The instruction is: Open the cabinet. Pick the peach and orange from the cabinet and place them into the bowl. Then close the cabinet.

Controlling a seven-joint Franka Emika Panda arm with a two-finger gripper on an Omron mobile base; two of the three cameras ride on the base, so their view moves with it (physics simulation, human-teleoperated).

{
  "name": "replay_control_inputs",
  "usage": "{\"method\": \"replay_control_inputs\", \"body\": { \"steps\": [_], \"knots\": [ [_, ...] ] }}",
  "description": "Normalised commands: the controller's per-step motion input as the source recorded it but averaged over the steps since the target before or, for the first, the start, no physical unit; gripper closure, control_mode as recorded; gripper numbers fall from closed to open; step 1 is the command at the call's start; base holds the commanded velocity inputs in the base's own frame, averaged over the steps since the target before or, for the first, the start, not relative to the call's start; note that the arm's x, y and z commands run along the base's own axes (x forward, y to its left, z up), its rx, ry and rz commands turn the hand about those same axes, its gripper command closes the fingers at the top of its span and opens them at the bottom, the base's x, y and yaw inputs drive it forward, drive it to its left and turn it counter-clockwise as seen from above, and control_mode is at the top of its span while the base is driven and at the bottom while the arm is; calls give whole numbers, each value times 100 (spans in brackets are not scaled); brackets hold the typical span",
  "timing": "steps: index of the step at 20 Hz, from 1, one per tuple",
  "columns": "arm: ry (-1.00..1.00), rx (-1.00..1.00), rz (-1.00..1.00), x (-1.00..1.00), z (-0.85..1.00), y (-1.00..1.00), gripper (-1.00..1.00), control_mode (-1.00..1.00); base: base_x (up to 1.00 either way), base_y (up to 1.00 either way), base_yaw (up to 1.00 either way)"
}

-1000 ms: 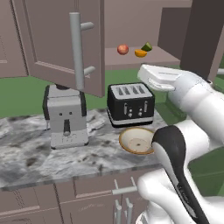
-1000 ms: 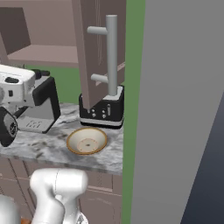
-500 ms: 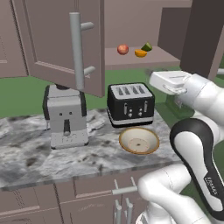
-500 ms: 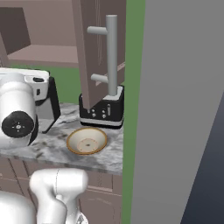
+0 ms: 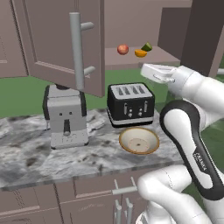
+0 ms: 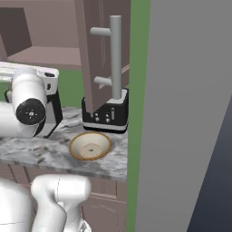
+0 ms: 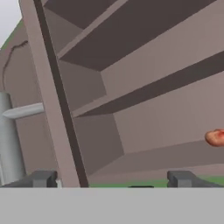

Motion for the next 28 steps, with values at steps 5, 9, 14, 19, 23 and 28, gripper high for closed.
{"method": "replay_control_inputs", "body": {
  "steps": [5,9,14,19,23,28],
  "knots": [
    [17,-2,10,45,0,10,-100,-100,0,0,0],
    [10,-13,26,5,-1,64,-100,-100,0,0,0],
    [3,-14,32,0,-8,94,-100,-100,0,0,0],
    [2,-15,32,0,-16,100,-100,-100,0,0,0],
    [1,-12,31,0,-22,100,-100,-100,0,0,0],
    [1,-8,30,3,-23,100,-100,-100,0,0,0]
  ]
}}
